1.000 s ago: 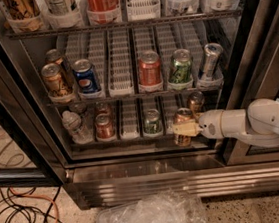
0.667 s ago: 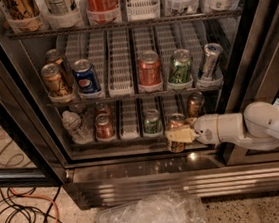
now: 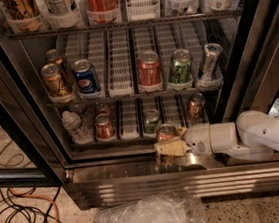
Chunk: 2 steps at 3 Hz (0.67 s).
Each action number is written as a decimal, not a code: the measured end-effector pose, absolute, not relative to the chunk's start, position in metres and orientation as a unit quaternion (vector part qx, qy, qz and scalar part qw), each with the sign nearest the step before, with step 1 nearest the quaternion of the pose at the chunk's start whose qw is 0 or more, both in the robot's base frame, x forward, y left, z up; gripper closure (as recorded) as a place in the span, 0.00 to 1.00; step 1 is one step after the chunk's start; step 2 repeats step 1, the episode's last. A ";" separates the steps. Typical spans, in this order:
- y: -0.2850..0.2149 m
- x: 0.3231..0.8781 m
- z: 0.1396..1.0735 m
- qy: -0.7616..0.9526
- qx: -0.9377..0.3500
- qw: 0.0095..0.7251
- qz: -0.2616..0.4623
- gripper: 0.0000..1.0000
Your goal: Pick orange can from bottom shelf of fridge
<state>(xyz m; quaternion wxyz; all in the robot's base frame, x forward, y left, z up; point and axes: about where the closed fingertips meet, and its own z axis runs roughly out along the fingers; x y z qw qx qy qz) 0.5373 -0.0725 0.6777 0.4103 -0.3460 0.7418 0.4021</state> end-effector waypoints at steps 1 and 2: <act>-0.072 0.537 0.678 0.742 -0.346 0.410 0.402 1.00; -0.072 0.537 0.678 0.742 -0.346 0.410 0.402 1.00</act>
Offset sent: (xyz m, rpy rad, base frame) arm 0.0000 0.0000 0.0000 0.0000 0.0000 0.0000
